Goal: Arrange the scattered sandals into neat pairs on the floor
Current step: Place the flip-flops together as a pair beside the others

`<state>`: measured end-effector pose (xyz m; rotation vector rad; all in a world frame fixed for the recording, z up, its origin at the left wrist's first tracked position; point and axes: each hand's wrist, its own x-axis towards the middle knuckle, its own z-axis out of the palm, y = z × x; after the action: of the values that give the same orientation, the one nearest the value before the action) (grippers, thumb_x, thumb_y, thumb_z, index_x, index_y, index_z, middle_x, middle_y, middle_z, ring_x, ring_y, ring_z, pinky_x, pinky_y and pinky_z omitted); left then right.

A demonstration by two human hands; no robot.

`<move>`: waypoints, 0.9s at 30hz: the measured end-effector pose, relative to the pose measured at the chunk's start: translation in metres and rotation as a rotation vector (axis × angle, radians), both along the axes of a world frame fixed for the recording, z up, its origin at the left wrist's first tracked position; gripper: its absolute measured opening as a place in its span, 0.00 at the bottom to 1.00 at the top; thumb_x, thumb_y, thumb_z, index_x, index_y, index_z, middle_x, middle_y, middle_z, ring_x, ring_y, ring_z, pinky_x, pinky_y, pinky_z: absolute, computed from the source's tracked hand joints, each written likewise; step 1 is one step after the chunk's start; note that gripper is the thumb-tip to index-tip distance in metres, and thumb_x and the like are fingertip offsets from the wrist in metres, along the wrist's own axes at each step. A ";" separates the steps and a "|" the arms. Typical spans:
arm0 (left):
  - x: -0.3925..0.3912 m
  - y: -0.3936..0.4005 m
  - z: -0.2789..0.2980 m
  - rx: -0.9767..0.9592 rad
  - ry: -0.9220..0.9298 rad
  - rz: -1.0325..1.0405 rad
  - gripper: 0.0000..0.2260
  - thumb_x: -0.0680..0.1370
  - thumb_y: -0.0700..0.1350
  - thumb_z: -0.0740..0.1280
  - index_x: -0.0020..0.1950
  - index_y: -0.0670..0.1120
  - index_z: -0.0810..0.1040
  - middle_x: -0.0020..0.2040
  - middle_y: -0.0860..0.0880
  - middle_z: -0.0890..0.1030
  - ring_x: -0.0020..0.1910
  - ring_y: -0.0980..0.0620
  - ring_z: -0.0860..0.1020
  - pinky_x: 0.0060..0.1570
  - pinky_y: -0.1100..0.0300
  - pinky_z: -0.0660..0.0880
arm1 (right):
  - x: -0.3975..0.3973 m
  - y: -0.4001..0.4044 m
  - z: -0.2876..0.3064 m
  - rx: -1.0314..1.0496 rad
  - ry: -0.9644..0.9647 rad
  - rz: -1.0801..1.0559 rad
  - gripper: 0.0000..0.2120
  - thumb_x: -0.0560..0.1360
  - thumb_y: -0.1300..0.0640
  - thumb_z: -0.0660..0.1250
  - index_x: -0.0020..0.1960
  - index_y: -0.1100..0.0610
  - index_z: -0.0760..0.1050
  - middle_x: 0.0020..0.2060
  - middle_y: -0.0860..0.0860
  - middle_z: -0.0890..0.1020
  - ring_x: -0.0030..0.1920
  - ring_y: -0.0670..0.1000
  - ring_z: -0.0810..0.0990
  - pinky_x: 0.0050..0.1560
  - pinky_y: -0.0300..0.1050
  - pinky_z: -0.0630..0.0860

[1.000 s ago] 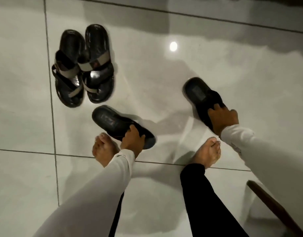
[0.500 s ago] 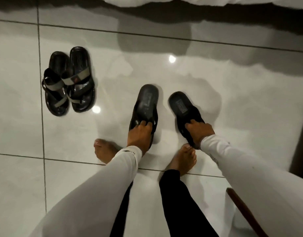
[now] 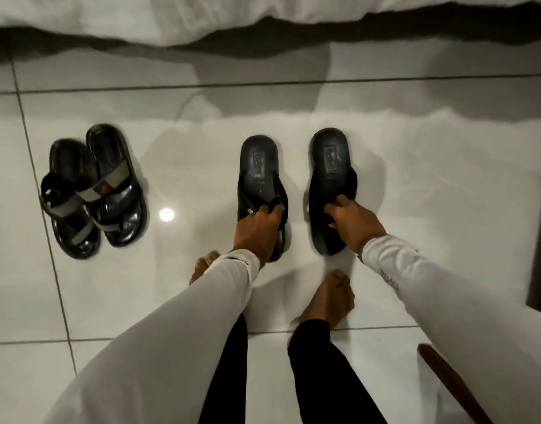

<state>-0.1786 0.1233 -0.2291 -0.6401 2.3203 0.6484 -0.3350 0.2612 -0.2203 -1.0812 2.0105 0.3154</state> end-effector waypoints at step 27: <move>-0.072 0.024 0.036 -0.112 0.105 -0.019 0.29 0.81 0.51 0.62 0.80 0.45 0.59 0.78 0.39 0.63 0.70 0.38 0.69 0.67 0.44 0.69 | -0.056 0.022 0.037 -0.084 0.103 -0.067 0.38 0.73 0.62 0.72 0.78 0.54 0.59 0.72 0.60 0.67 0.62 0.65 0.75 0.59 0.58 0.77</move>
<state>-0.2503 0.1474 -0.1930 -0.6479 2.4716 0.5583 -0.3907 0.2833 -0.1832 -1.0657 2.1638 0.2580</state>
